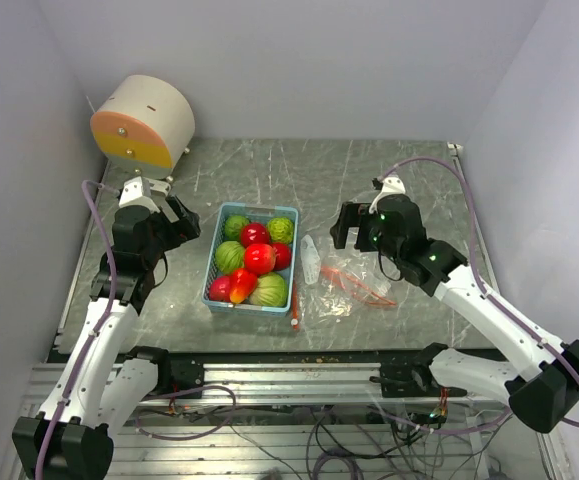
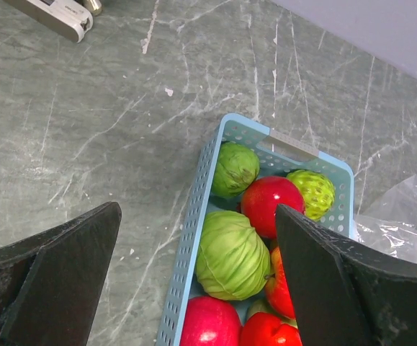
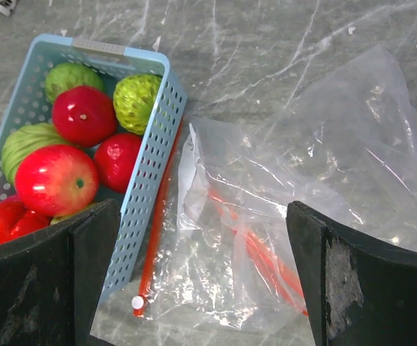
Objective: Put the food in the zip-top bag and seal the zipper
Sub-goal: Pick up the zipper food storage bag at the center of the board.
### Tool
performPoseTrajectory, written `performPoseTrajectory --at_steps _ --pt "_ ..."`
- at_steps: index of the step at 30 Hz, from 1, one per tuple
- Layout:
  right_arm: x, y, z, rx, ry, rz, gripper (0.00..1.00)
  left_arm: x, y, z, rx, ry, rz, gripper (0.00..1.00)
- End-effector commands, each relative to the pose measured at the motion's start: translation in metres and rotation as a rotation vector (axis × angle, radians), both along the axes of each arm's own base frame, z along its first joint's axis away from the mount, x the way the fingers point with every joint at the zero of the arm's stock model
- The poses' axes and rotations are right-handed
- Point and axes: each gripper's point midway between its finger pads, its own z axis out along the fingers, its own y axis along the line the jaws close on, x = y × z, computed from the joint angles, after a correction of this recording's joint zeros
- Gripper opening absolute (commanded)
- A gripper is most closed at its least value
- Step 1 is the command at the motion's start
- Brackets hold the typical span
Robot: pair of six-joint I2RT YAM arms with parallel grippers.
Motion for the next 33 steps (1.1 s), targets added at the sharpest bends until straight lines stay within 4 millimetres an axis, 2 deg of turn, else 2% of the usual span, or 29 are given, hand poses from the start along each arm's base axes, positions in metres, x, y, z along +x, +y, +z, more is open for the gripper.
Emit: performPoseTrajectory --at_steps 1,4,7,11,18,25,28,33 --pt "-0.007 0.002 -0.003 -0.043 0.024 0.048 1.0 -0.001 -0.001 0.02 -0.022 -0.038 -0.014 0.99" --pt "-0.017 0.008 -0.002 -0.039 0.007 0.135 1.0 -0.002 -0.001 0.02 -0.023 -0.04 -0.011 0.99" --pt "-0.021 0.004 -0.004 -0.014 -0.005 0.114 1.0 -0.002 -0.002 0.019 -0.031 -0.04 -0.016 0.99" --pt "-0.031 0.007 -0.024 -0.031 0.065 0.112 0.98 0.0 -0.005 0.017 -0.039 -0.032 -0.024 0.99" --pt "-0.061 0.03 -0.064 -0.097 0.145 0.135 0.93 -0.003 -0.006 0.017 -0.044 -0.031 -0.03 0.99" --pt "-0.06 0.039 -0.108 -0.205 0.232 0.078 0.87 -0.004 -0.007 0.017 -0.044 -0.026 -0.039 0.99" --pt "-0.06 0.044 -0.121 -0.218 0.259 0.069 0.82 -0.005 -0.006 0.019 -0.038 -0.029 -0.039 0.99" --pt "-0.067 0.055 -0.137 -0.196 0.288 0.097 0.81 -0.006 -0.007 0.017 -0.037 -0.026 -0.044 0.99"
